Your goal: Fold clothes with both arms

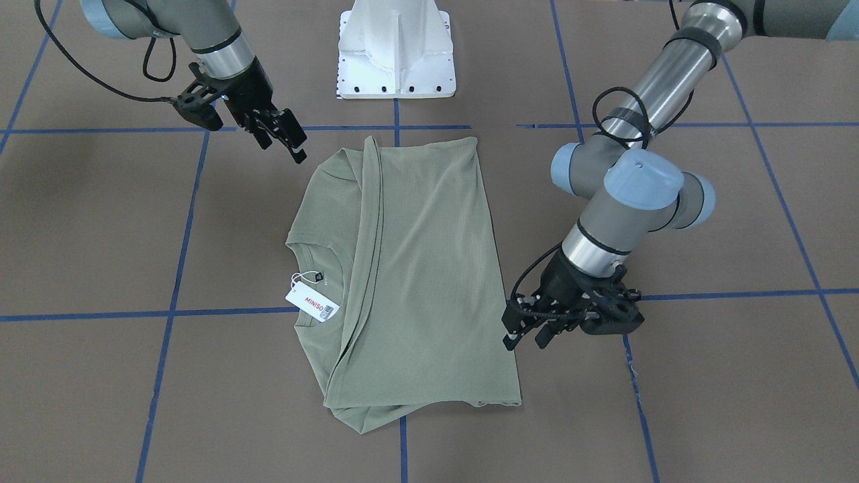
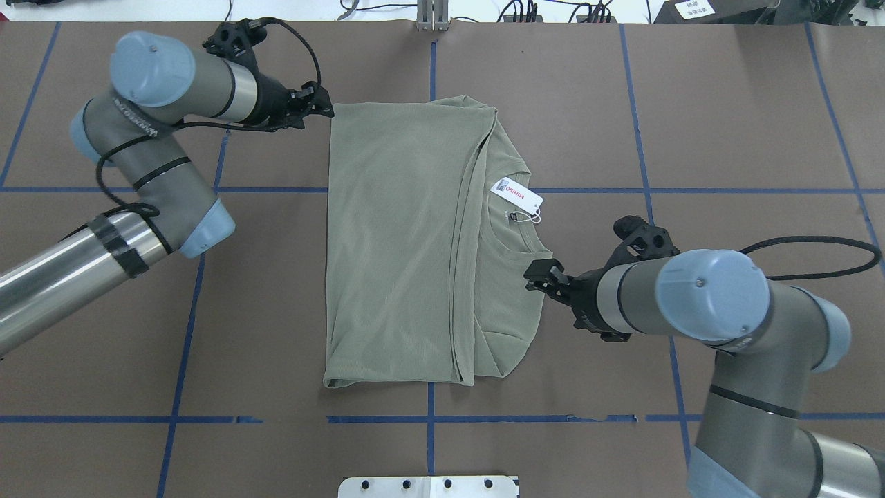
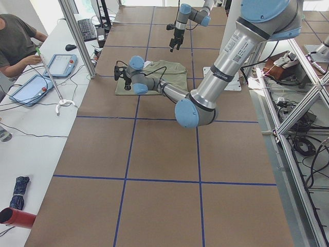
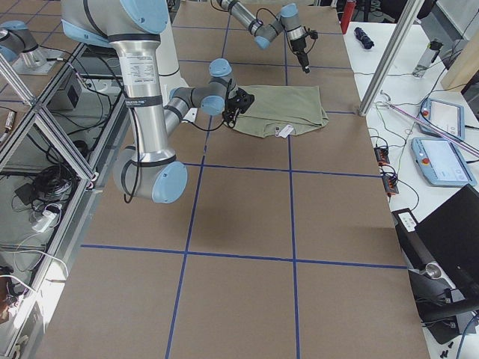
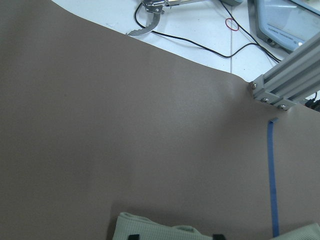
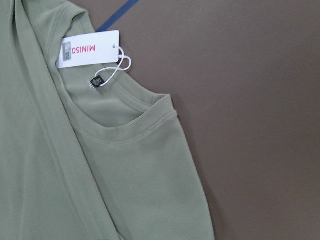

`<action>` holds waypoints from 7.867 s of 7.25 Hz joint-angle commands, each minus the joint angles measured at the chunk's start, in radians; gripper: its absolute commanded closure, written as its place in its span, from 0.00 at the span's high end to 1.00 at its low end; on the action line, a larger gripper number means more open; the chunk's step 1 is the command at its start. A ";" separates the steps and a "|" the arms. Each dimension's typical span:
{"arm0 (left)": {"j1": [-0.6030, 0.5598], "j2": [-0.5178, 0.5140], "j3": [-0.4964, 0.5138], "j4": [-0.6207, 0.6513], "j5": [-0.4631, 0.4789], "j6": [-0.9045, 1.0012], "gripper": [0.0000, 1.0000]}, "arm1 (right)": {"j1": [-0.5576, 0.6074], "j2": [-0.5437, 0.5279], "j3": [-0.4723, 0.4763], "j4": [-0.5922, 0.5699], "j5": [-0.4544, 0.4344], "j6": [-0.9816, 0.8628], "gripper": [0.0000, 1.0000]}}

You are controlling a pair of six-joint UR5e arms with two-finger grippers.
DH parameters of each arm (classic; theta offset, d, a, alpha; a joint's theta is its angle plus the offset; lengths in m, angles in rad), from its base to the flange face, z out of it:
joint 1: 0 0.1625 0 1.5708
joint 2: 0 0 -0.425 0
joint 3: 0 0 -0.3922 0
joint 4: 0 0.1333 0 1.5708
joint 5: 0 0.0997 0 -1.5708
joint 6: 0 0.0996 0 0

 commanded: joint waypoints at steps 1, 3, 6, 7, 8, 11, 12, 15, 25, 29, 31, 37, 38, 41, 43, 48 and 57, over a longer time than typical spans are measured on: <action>0.003 0.126 -0.162 0.000 -0.042 -0.001 0.66 | -0.049 0.176 -0.092 -0.185 0.008 -0.221 1.00; 0.003 0.131 -0.162 0.000 -0.042 -0.001 0.66 | -0.062 0.234 -0.103 -0.310 0.075 -0.553 0.96; 0.006 0.140 -0.159 -0.001 -0.044 -0.001 0.66 | -0.062 0.383 -0.173 -0.562 0.084 -0.877 0.88; 0.006 0.148 -0.159 -0.001 -0.044 -0.001 0.66 | -0.063 0.396 -0.192 -0.565 0.084 -0.939 0.81; 0.007 0.151 -0.159 -0.001 -0.044 -0.001 0.66 | -0.066 0.430 -0.236 -0.567 0.084 -0.956 0.75; 0.009 0.153 -0.153 -0.001 -0.044 -0.001 0.66 | -0.094 0.458 -0.282 -0.610 0.083 -1.060 0.67; 0.010 0.153 -0.153 -0.001 -0.042 -0.001 0.66 | -0.103 0.458 -0.296 -0.610 0.083 -1.073 0.67; 0.012 0.154 -0.152 -0.001 -0.041 -0.002 0.66 | -0.114 0.469 -0.310 -0.610 0.084 -1.105 0.67; 0.013 0.160 -0.153 -0.004 -0.042 -0.002 0.66 | -0.143 0.472 -0.315 -0.607 0.078 -1.102 0.43; 0.013 0.160 -0.161 -0.007 -0.044 -0.004 0.66 | -0.143 0.469 -0.311 -0.608 0.081 -1.102 0.00; 0.013 0.159 -0.162 -0.007 -0.044 -0.004 0.66 | -0.116 0.458 -0.299 -0.616 0.118 -1.103 0.00; 0.015 0.157 -0.164 -0.006 -0.044 -0.032 0.66 | -0.117 0.263 -0.106 -0.700 0.099 -1.119 0.00; 0.015 0.157 -0.165 -0.007 -0.044 -0.045 0.66 | -0.123 0.262 -0.107 -0.700 0.086 -1.088 0.00; 0.015 0.157 -0.167 -0.006 -0.044 -0.047 0.66 | -0.116 0.257 -0.112 -0.699 0.084 -1.076 0.85; 0.015 0.157 -0.167 -0.006 -0.044 -0.045 0.66 | -0.073 0.265 -0.103 -0.685 0.092 -1.011 1.00; 0.015 0.157 -0.165 -0.004 -0.044 -0.044 0.66 | -0.066 0.107 -0.094 -0.229 0.040 -0.126 1.00; 0.015 0.151 -0.167 -0.003 -0.042 -0.045 0.66 | -0.137 0.105 -0.123 -0.213 -0.087 0.141 0.73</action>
